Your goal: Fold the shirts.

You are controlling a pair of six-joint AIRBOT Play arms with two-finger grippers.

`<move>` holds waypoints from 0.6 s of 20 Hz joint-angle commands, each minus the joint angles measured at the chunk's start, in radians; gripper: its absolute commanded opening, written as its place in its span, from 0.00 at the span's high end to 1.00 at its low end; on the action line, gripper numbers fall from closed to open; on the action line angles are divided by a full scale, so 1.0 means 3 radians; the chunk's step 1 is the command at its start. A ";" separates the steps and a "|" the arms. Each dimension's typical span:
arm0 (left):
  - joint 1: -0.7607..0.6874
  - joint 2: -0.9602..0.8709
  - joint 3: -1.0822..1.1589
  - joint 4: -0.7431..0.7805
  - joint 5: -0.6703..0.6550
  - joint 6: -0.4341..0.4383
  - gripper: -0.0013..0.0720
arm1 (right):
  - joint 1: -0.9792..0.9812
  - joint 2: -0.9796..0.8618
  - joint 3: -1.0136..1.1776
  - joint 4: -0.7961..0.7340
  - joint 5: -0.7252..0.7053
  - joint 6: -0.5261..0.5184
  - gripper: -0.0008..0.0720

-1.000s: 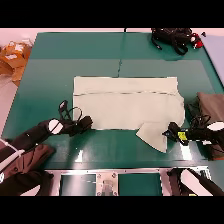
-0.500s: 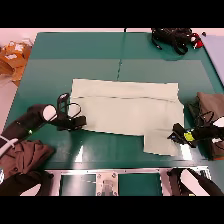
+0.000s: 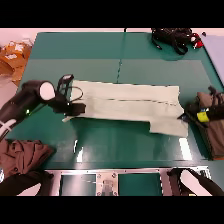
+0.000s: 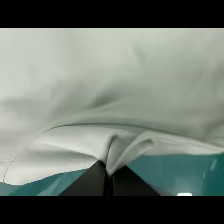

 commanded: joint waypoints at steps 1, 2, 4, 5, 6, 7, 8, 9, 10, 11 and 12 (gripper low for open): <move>0.0137 -0.0443 0.0596 0.0083 0.0017 0.0164 0.95 | 0.0189 -0.0502 0.0689 0.0097 -0.0126 -0.0009 0.96; 0.0203 -0.0612 0.0799 0.0078 0.0034 0.0229 0.95 | 0.0248 -0.0706 0.0868 0.0097 -0.0200 -0.0009 0.96; 0.0270 -0.0958 0.1176 0.0036 0.0167 0.0397 0.95 | 0.0343 -0.1157 0.1241 0.0098 -0.0401 -0.0009 0.96; 0.0270 -0.1155 0.1362 0.0027 0.0247 0.0487 0.95 | 0.0380 -0.1369 0.1406 0.0099 -0.0470 -0.0009 0.96; 0.0270 -0.1347 0.1527 -0.0001 0.0327 0.0535 0.95 | 0.0417 -0.1588 0.1568 0.0109 -0.0504 -0.0008 0.96; 0.0270 -0.1565 0.1709 -0.0043 0.0407 0.0570 0.95 | 0.0444 -0.1825 0.1737 0.0125 -0.0516 -0.0009 0.96; 0.0270 -0.1760 0.1872 -0.0069 0.0479 0.0570 0.95 | 0.0455 -0.2052 0.1897 0.0139 -0.0525 -0.0009 0.96; 0.0270 -0.1948 0.2022 -0.0072 0.0589 0.0571 0.95 | 0.0465 -0.2246 0.2028 0.0161 -0.0567 -0.0009 0.96; 0.0270 -0.2097 0.2134 -0.0088 0.0716 0.0572 0.95 | 0.0477 -0.2440 0.2162 0.0188 -0.0631 -0.0009 0.96; 0.0270 -0.2221 0.2223 -0.0107 0.0862 0.0571 0.94 | 0.0478 -0.2600 0.2279 0.0214 -0.0669 -0.0009 0.93; 0.0270 -0.2293 0.2269 -0.0109 0.0994 0.0567 0.65 | 0.0474 -0.2745 0.2396 0.0258 -0.0689 -0.0009 0.79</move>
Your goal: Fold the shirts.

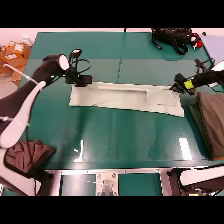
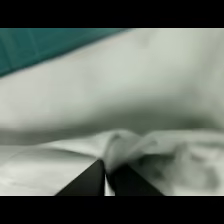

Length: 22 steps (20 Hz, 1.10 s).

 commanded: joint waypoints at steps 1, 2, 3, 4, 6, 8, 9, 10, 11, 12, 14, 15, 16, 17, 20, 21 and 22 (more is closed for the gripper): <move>0.0008 -0.0385 0.0310 -0.0076 0.0496 0.0042 0.05 | 0.0023 -0.0584 0.0478 0.0103 -0.0123 -0.0001 0.61; 0.0013 -0.0383 0.0374 -0.0033 0.0483 0.0034 0.05 | -0.0013 -0.0636 0.0577 0.0102 -0.0113 -0.0003 0.41; 0.0037 -0.0383 0.0495 0.0000 0.0359 0.0042 0.06 | -0.0057 -0.0637 0.0649 0.0083 -0.0108 -0.0005 0.33; 0.0079 -0.0383 0.0647 0.0036 0.0155 0.0043 0.06 | -0.0112 -0.0633 0.0755 0.0065 -0.0039 -0.0067 0.32; 0.0198 -0.0383 0.0987 0.0064 -0.0324 0.0043 0.06 | -0.0285 -0.0633 0.0955 0.0064 0.0290 -0.0238 0.28; 0.0333 -0.0383 0.1259 0.0062 -0.0717 0.0041 0.06 | -0.0458 -0.0636 0.0993 0.0064 0.0537 -0.0411 0.16; 0.0385 -0.0383 0.1339 0.0060 -0.0842 0.0036 0.06 | -0.0547 -0.0643 0.0956 0.0065 0.0622 -0.0515 0.16; 0.0425 -0.0383 0.1371 0.0041 -0.0933 0.0023 0.06 | -0.0627 -0.0645 0.0876 0.0067 0.0666 -0.0599 0.15; 0.0444 -0.0383 0.1371 0.0039 -0.1015 -0.0025 0.06 | -0.0685 -0.0646 0.0781 0.0080 0.0666 -0.0696 0.05; 0.0444 -0.0383 0.1371 0.0039 -0.1102 -0.0045 0.06 | -0.0738 -0.0660 0.0684 0.0093 0.0666 -0.0802 0.04; 0.0444 -0.0383 0.1371 -0.0069 -0.1219 -0.0045 0.06 | -0.0809 -0.0718 0.0537 0.0106 0.0668 -0.0930 0.03; 0.0444 -0.0383 0.1371 -0.0117 -0.1242 -0.0045 0.06 | -0.0830 -0.0765 0.0490 0.0136 0.0669 -0.0973 0.03; 0.0444 -0.0383 0.1371 -0.0179 -0.1256 -0.0045 0.06 | -0.0846 -0.0830 0.0458 0.0193 0.0680 -0.1030 0.03; 0.0444 -0.0383 0.1371 -0.0231 -0.1263 -0.0043 0.06 | -0.0846 -0.0899 0.0449 0.0290 0.0721 -0.1091 0.03; 0.0444 -0.0383 0.1371 -0.0455 -0.1268 -0.0018 0.06 | -0.0816 -0.1106 0.0449 0.0763 0.0884 -0.1339 0.03; 0.0444 -0.0383 0.1371 -0.0518 -0.1266 -0.0018 0.06 | -0.0773 -0.1143 0.0449 0.0811 0.0894 -0.1361 0.03; 0.0444 -0.0383 0.1371 -0.0603 -0.1266 -0.0018 0.06 | -0.0724 -0.1157 0.0449 0.0809 0.0891 -0.1395 0.03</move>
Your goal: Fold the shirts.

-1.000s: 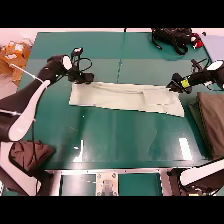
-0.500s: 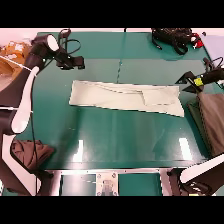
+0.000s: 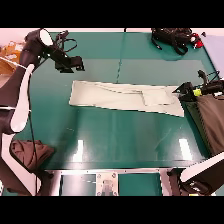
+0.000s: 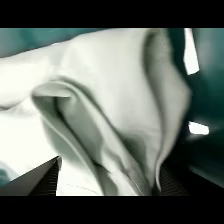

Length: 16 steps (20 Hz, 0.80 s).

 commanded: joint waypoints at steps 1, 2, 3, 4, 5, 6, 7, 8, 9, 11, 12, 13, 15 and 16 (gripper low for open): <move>0.0008 -0.0001 0.0006 -0.0308 -0.0041 0.0013 0.06 | 0.0112 -0.0128 -0.0025 0.0155 0.0034 -0.0198 0.03; 0.0008 -0.0001 0.0006 -0.0373 -0.0041 0.0014 0.07 | 0.0160 -0.0128 -0.0019 0.0155 0.0027 -0.0197 0.04; 0.0006 -0.0001 0.0006 -0.0415 -0.0042 0.0013 0.07 | 0.0197 -0.0128 -0.0017 0.0154 0.0009 -0.0197 0.11; 0.0006 -0.0001 0.0006 -0.0462 -0.0042 0.0014 0.23 | 0.0221 -0.0128 -0.0010 0.0142 -0.0009 -0.0196 0.38; 0.0006 -0.0001 0.0006 -0.0504 -0.0042 0.0020 0.60 | 0.0231 -0.0128 0.0005 0.0142 -0.0014 -0.0197 0.80; 0.0006 -0.0001 0.0006 -0.0577 -0.0053 0.0080 0.92 | 0.0231 -0.0128 0.0037 0.0146 -0.0020 -0.0183 0.90; 0.0003 -0.0001 0.0006 -0.0651 -0.0056 0.0122 0.95 | 0.0230 -0.0125 0.0089 0.0145 -0.0006 -0.0170 0.96; -0.0020 -0.0001 0.0005 -0.0716 -0.0045 0.0135 0.95 | 0.0230 -0.0117 0.0169 0.0145 0.0033 -0.0114 0.97; -0.0064 -0.0001 -0.0005 -0.0720 -0.0005 0.0136 0.95 | 0.0231 -0.0097 0.0264 0.0144 0.0084 -0.0070 0.97; -0.0238 -0.0004 -0.0104 -0.0715 0.0170 0.0164 0.95 | 0.0257 -0.0005 0.0476 0.0140 0.0210 0.0008 0.97; -0.0371 -0.0008 -0.0211 -0.0717 0.0340 0.0163 0.95 | 0.0285 0.0061 0.0587 0.0137 0.0287 0.0048 0.97; -0.0516 -0.0025 -0.0319 -0.0718 0.0532 0.0164 0.95 | 0.0319 0.0140 0.0715 0.0136 0.0401 0.0107 0.97; -0.0865 -0.0140 -0.0482 -0.0727 0.0924 0.0164 0.95 | 0.0409 0.0313 0.0946 0.0140 0.0621 0.0212 0.97; -0.1054 -0.0242 -0.0496 -0.0729 0.1102 0.0165 0.95 | 0.0473 0.0417 0.1067 0.0142 0.0739 0.0312 0.97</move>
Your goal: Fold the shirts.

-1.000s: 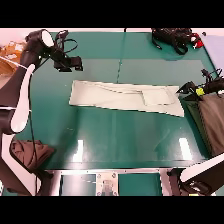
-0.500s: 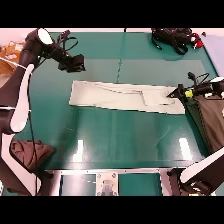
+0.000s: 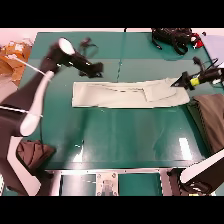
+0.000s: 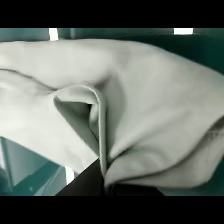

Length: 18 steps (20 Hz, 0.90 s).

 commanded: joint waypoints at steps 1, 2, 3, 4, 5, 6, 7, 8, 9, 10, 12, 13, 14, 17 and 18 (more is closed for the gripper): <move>-0.0570 -0.0243 -0.0153 -0.0042 0.0718 0.0013 0.95 | 0.0195 0.0319 0.0413 0.0047 0.0444 0.0328 0.97; -0.0729 -0.0342 -0.0153 -0.0072 0.0912 0.0013 0.95 | 0.0272 0.0421 0.0490 0.0047 0.0504 0.0425 0.97; -0.0857 -0.0434 -0.0153 -0.0151 0.1101 0.0011 0.95 | 0.0361 0.0547 0.0528 0.0048 0.0533 0.0496 0.97; -0.0946 -0.0506 -0.0153 -0.0268 0.1272 0.0011 0.95 | 0.0454 0.0664 0.0528 0.0048 0.0534 0.0557 0.97; -0.1011 -0.0575 -0.0149 -0.0415 0.1441 0.0011 0.95 | 0.0561 0.0764 0.0528 0.0048 0.0534 0.0609 0.96; -0.1052 -0.0619 -0.0148 -0.0548 0.1568 0.0011 0.95 | 0.0656 0.0834 0.0528 0.0047 0.0534 0.0635 0.96; -0.1073 -0.0674 -0.0144 -0.0679 0.1652 0.0011 0.95 | 0.0754 0.0879 0.0528 0.0047 0.0535 0.0701 0.96; -0.1078 -0.0710 -0.0141 -0.0774 0.1678 0.0011 0.95 | 0.0841 0.0894 0.0528 0.0047 0.0535 0.0750 0.96; -0.1078 -0.0745 -0.0141 -0.0824 0.1681 0.0009 0.95 | 0.0922 0.0895 0.0526 0.0046 0.0535 0.0767 0.96; -0.1078 -0.0767 -0.0141 -0.0842 0.1677 0.0009 0.95 | 0.0988 0.0893 0.0525 0.0046 0.0534 0.0765 0.96; -0.1069 -0.0765 -0.0140 -0.0880 0.1675 0.0009 0.95 | 0.1094 0.0893 0.0524 0.0045 0.0518 0.0753 0.96; -0.1049 -0.0763 -0.0109 -0.0877 0.1624 0.0010 0.95 | 0.1113 0.0893 0.0524 0.0041 0.0479 0.0750 0.96; -0.1002 -0.0762 -0.0060 -0.0879 0.1508 0.0010 0.95 | 0.1113 0.0891 0.0523 0.0033 0.0416 0.0750 0.96; -0.0713 -0.0759 0.0303 -0.0877 0.0631 0.0017 0.95 | 0.1110 0.0890 0.0523 0.0033 0.0278 0.0755 0.96; -0.0579 -0.0755 0.0464 -0.0877 0.0219 0.0089 0.95 | 0.1123 0.0890 0.0523 0.0036 0.0239 0.0765 0.96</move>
